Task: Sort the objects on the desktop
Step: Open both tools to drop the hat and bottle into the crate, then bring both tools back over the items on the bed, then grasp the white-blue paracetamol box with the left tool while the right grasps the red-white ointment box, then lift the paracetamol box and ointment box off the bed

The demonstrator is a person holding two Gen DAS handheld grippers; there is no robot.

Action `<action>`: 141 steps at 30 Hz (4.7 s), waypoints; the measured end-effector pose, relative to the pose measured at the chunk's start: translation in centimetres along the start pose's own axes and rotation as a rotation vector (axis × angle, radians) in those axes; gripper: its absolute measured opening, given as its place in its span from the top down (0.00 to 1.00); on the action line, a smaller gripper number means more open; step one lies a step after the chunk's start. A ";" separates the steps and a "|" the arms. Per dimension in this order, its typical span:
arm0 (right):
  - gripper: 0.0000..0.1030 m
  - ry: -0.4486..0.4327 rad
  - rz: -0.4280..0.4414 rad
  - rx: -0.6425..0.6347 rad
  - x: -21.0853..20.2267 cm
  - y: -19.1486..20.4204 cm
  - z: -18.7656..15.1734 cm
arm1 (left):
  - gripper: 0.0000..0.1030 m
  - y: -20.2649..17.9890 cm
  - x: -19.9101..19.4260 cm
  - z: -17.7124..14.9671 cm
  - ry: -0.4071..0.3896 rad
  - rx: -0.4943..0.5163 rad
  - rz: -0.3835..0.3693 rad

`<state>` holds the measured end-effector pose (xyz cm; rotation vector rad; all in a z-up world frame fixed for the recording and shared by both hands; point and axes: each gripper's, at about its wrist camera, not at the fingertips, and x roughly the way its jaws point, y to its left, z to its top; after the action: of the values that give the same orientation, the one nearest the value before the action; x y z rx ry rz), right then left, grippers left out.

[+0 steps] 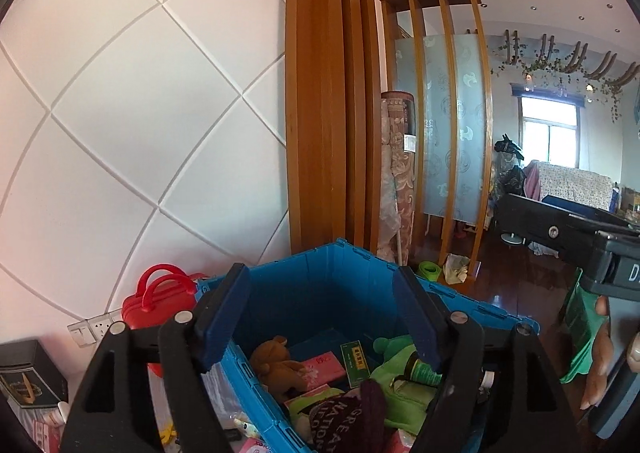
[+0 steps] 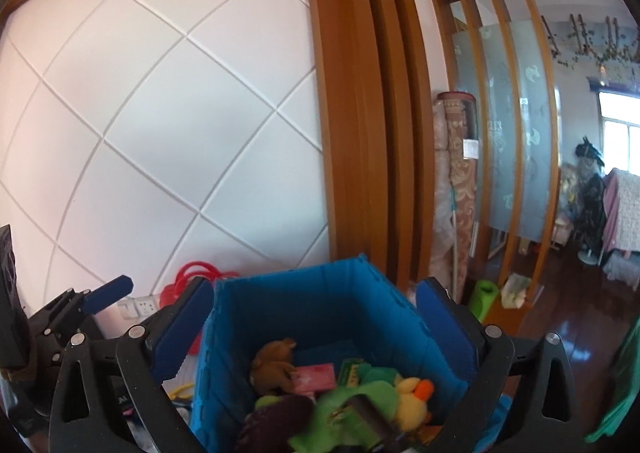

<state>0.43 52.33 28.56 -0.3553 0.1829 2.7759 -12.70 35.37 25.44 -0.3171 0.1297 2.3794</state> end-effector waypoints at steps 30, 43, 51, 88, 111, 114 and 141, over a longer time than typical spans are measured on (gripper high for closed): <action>0.01 0.202 0.512 -0.232 -1.8 22.9 -31.6 | 0.29 20.2 -22.0 -31.0 0.113 -0.149 0.553; 0.01 0.516 0.598 -0.372 4.3 28.7 -44.4 | 0.29 23.7 -26.2 -46.2 0.365 -0.292 0.653; 0.02 0.606 0.551 -0.387 7.1 29.2 -47.8 | 0.29 24.9 -22.8 -49.6 0.479 -0.323 0.585; 0.21 0.741 0.566 -0.430 11.4 32.2 -51.1 | 0.20 25.8 -17.8 -52.0 0.614 -0.367 0.526; 0.65 0.746 0.544 -0.453 11.3 32.1 -50.9 | 0.29 26.2 -17.1 -52.9 0.617 -0.385 0.469; 0.74 0.748 0.540 -0.425 11.2 31.8 -50.8 | 0.30 26.2 -17.2 -53.0 0.610 -0.388 0.465; 0.74 0.634 0.531 -0.377 6.7 30.9 -47.2 | 0.31 24.8 -18.9 -48.1 0.496 -0.356 0.445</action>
<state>-5.82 17.63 -15.96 -1.4716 -0.1268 3.0919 -6.96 -3.94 -15.93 -1.1508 0.0009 2.7047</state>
